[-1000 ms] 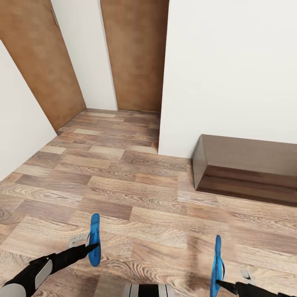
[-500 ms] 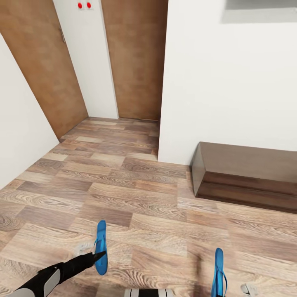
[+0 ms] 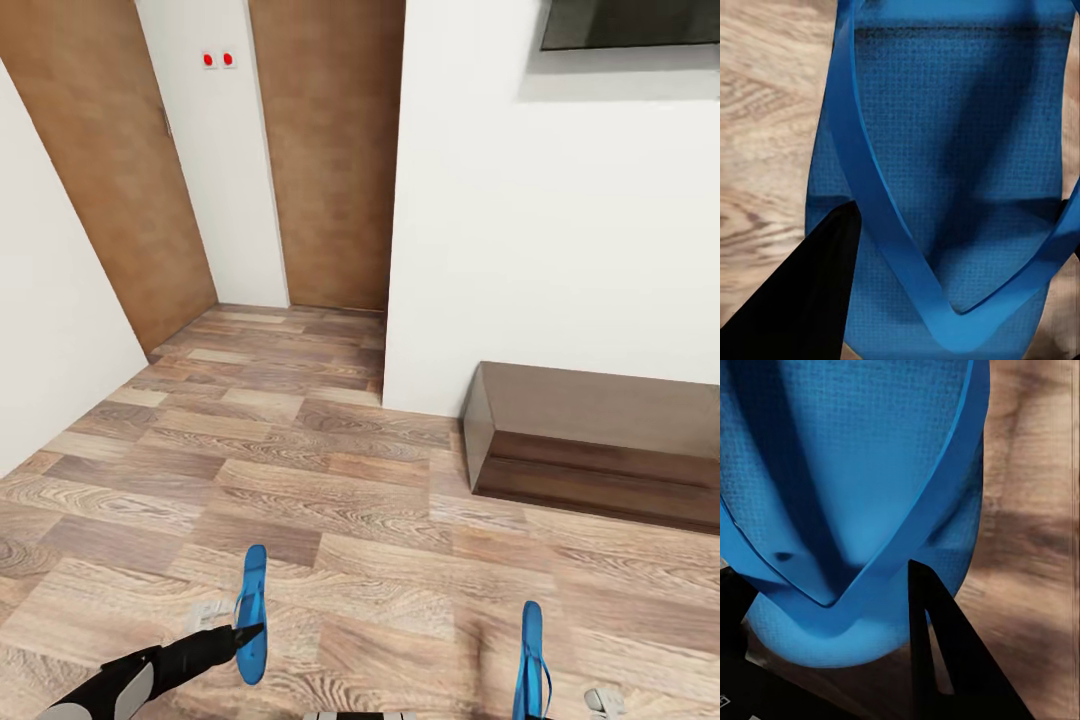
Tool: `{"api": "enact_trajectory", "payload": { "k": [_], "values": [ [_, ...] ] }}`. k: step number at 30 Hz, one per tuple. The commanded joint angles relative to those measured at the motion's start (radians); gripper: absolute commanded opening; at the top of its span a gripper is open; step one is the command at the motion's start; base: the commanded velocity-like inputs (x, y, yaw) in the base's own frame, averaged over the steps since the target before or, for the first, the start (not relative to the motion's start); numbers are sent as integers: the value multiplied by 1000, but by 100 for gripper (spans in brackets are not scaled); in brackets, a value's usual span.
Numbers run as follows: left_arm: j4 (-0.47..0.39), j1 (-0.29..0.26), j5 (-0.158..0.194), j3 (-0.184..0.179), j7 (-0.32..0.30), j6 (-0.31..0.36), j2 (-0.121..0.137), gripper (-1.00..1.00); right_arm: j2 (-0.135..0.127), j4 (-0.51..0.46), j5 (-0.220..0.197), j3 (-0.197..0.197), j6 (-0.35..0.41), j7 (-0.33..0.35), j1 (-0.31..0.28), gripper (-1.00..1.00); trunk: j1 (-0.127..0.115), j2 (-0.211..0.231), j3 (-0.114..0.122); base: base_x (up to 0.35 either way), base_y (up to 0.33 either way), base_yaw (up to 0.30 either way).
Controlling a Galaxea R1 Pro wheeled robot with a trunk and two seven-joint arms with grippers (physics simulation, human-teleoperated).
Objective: In the bedroom, move the book from the bed onto either nightstand, and place the two sandals side by side next to the bed.
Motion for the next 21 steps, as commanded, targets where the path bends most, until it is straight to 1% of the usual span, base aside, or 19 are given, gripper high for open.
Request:
{"api": "enact_trajectory", "payload": {
  "k": [1,4,7,11,18,19,21],
  "values": [
    [0,0,7,-2,-2,9,-2,-100,1,-1,5,-8,10,-13,-1,-100,-1,0,3,0,0,0],
    [0,0,6,-2,-2,9,-17,-100,1,0,5,-8,10,-83,-1,-100,-2,1,15,0,0,0],
    [0,0,6,-1,0,9,-22,-100,1,6,5,-8,10,-110,-1,-100,-3,1,26,0,0,0],
    [0,0,6,-1,1,9,-25,-100,2,42,5,-8,-2,-121,-1,-100,-5,2,42,0,0,0],
    [1,0,6,-1,0,9,-25,-100,3,50,3,-9,9,-119,-1,-100,-8,4,69,0,0,0],
    [1,0,6,-1,0,9,-25,-100,8,51,3,-8,7,-120,-1,-100,-12,11,72,0,0,0],
    [1,0,6,-1,0,9,-25,-100,29,51,6,-7,0,-116,-1,-100,-20,25,78,0,0,0]
  ]
}}
